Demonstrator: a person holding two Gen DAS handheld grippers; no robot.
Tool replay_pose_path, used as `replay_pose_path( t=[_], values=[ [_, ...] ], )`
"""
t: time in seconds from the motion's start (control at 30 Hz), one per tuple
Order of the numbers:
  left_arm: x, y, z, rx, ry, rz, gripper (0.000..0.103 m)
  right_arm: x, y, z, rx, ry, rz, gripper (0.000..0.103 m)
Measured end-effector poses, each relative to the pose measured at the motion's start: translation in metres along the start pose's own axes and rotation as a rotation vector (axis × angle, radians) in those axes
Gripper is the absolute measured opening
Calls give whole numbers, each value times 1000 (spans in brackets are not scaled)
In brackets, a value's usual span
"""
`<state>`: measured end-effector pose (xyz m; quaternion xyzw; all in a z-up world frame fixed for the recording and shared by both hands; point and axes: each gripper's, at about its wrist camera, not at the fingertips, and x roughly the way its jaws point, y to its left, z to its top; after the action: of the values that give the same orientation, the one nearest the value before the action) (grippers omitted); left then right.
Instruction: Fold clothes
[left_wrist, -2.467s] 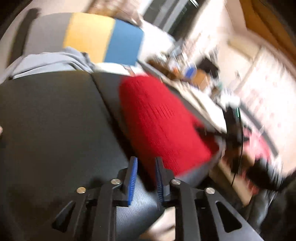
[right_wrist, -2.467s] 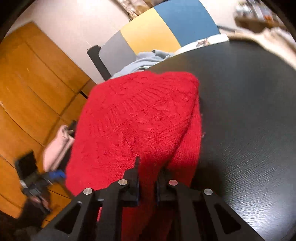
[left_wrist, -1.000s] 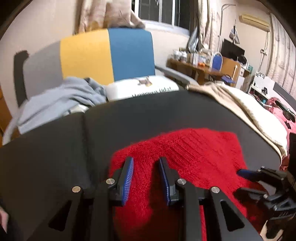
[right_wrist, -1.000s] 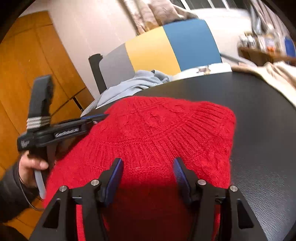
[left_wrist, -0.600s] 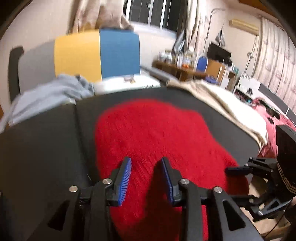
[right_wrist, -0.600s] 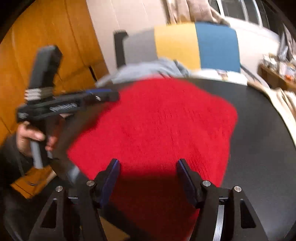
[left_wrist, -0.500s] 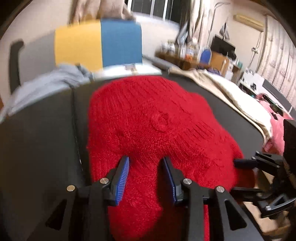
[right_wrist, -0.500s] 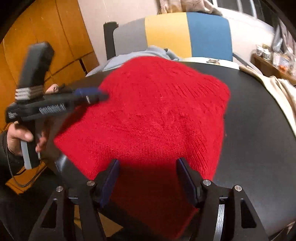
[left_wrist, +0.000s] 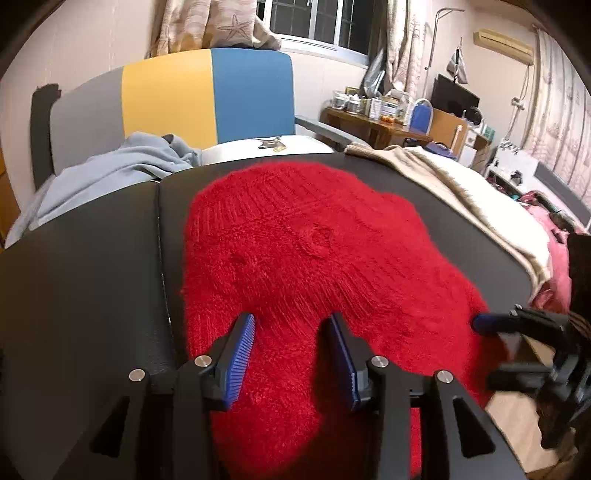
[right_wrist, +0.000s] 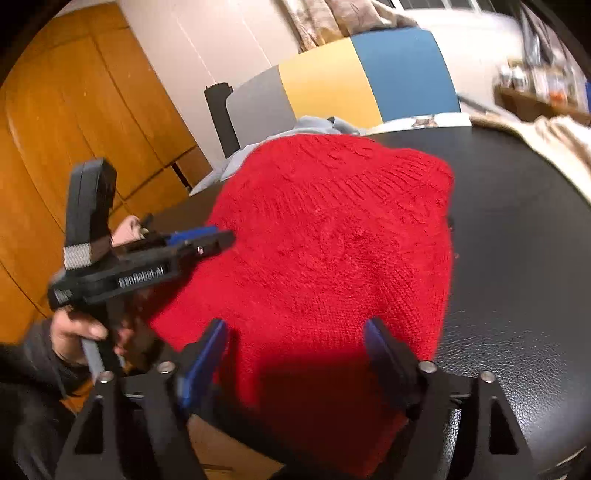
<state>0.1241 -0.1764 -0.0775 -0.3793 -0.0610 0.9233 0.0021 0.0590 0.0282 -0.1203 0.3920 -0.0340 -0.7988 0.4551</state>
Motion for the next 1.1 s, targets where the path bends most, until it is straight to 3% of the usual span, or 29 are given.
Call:
replay_pose_path(
  t=[0.1, 0.17, 0.23, 0.4, 0.57, 0.73, 0.93, 1.0, 1.1],
  values=[
    [-21, 27, 4, -83, -56, -49, 47, -20, -3, 19, 46, -73, 69, 103],
    [-34, 45, 6, -137, -93, -79, 51, -28, -13, 33, 92, -115, 117, 103],
    [-33, 64, 5, -159, -91, -68, 52, -26, -28, 45, 126, -134, 102, 103],
    [-22, 95, 1, -202, -53, -76, 52, 9, -72, 62, 227, -39, 58, 103],
    [-3, 79, 7, -67, -2, -16, 53, 50, -91, 72, 251, 98, 58, 103],
    [9, 64, 13, -25, 29, -16, 53, 77, -84, 82, 243, 152, 226, 103],
    [15, 63, 18, -22, 35, -11, 54, 94, -73, 85, 203, 173, 276, 103],
    [15, 74, 20, -68, 35, -55, 54, 95, -69, 84, 182, 171, 264, 103],
    [21, 106, 15, -245, 47, -193, 58, 96, -63, 84, 154, 171, 250, 103]
  ],
)
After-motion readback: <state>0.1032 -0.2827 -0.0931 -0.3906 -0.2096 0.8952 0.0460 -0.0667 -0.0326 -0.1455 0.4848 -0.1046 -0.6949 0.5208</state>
